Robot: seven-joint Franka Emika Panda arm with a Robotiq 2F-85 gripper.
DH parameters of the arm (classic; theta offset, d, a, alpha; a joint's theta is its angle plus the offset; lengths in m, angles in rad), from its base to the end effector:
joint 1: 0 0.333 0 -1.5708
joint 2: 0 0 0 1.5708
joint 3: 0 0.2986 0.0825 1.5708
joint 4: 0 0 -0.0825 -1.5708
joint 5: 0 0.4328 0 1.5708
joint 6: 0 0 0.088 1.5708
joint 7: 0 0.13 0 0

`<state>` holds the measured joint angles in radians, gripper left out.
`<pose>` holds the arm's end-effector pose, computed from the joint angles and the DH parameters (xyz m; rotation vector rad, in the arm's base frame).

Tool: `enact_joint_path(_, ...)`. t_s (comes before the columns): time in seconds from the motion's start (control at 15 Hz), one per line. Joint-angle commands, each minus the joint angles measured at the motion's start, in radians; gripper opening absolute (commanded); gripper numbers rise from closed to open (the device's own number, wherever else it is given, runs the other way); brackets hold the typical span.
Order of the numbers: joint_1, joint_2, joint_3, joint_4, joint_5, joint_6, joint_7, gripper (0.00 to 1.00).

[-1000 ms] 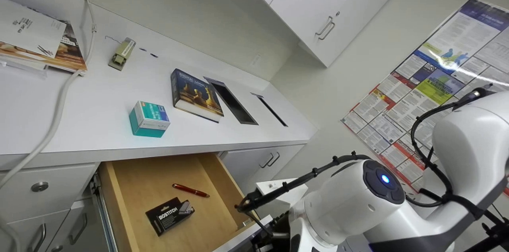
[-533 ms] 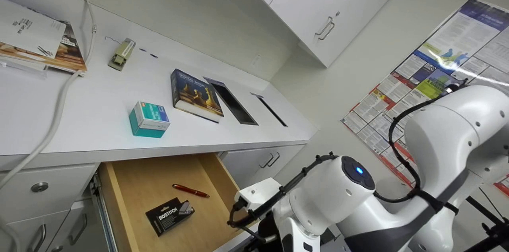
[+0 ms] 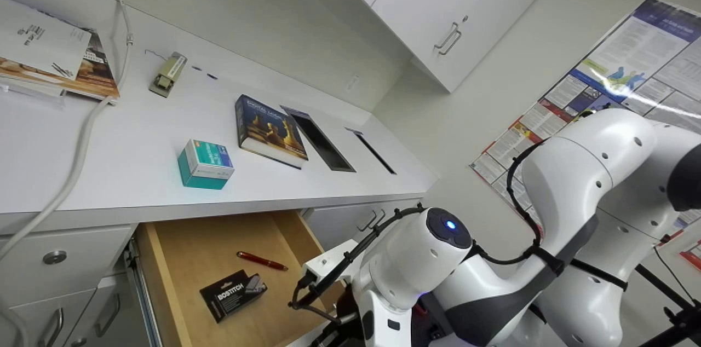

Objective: Put the black box and pen in the drawer and then close the drawer

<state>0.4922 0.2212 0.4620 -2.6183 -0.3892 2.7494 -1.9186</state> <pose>0.2247 0.3716 0.0915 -0.1386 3.1248 -0.0959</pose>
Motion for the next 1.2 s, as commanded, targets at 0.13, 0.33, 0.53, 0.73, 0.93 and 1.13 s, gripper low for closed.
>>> enact_joint_path(0.13, 0.037, -0.012, -0.057, 0.067, -0.263, -0.133, 0.13, 0.0)
enact_joint_path(0.33, 0.017, 0.004, -0.06, 0.101, -0.378, -0.175, 0.169, 0.0)
enact_joint_path(0.53, -0.013, 0.005, -0.028, 0.079, -0.353, -0.145, 0.145, 0.01)
enact_joint_path(0.73, -0.016, 0.009, -0.023, 0.078, -0.353, -0.145, 0.144, 0.01)
enact_joint_path(0.93, -0.005, 0.018, -0.037, 0.09, -0.39, -0.162, 0.18, 0.0)
enact_joint_path(1.13, -0.002, 0.044, -0.102, 0.114, -0.567, -0.155, 0.334, 0.0)
